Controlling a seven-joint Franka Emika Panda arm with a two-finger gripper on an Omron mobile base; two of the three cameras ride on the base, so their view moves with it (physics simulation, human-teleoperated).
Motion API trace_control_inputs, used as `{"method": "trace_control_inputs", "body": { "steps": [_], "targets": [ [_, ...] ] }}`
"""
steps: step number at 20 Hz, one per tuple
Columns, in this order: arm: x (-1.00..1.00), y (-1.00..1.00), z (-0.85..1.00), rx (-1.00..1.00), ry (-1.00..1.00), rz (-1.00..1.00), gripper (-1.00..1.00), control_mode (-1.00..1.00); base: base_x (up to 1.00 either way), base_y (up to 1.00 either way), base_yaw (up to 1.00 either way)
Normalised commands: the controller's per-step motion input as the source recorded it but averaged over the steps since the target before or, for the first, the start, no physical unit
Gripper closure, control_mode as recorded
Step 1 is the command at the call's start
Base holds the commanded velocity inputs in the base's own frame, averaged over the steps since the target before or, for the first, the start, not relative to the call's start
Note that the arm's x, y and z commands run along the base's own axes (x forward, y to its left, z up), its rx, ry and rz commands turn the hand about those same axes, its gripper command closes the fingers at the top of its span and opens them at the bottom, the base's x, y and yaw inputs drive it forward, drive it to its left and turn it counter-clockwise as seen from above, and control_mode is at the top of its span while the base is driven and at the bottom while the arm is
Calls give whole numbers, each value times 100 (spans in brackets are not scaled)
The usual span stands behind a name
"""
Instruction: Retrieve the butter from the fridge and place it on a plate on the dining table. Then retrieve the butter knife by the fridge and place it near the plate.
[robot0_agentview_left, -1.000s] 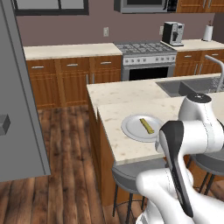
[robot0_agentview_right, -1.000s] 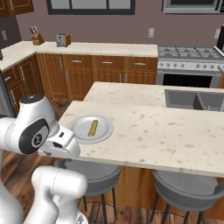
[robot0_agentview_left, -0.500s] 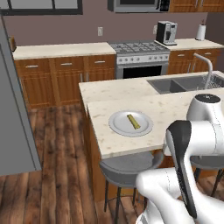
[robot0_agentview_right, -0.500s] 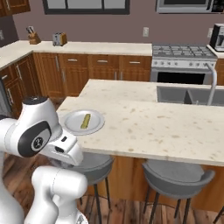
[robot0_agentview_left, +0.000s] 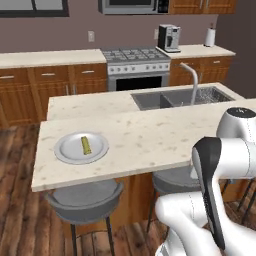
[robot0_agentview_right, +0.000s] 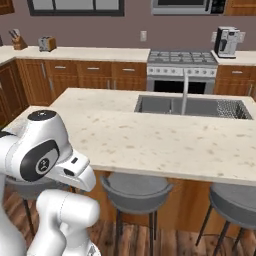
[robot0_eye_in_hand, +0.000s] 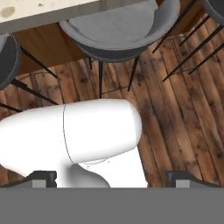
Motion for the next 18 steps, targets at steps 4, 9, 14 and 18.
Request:
{"method": "trace_control_inputs", "body": {
  "steps": [4,9,14,18],
  "targets": [
    [0,0,0,0,0,0,-100,100,-3,-100,0],
    [0,0,0,0,0,0,-100,100,-10,-100,-9],
    [0,0,0,0,0,0,-100,100,0,-100,-7],
    [0,0,0,0,0,0,-100,100,0,-100,-6]
  ]
}}
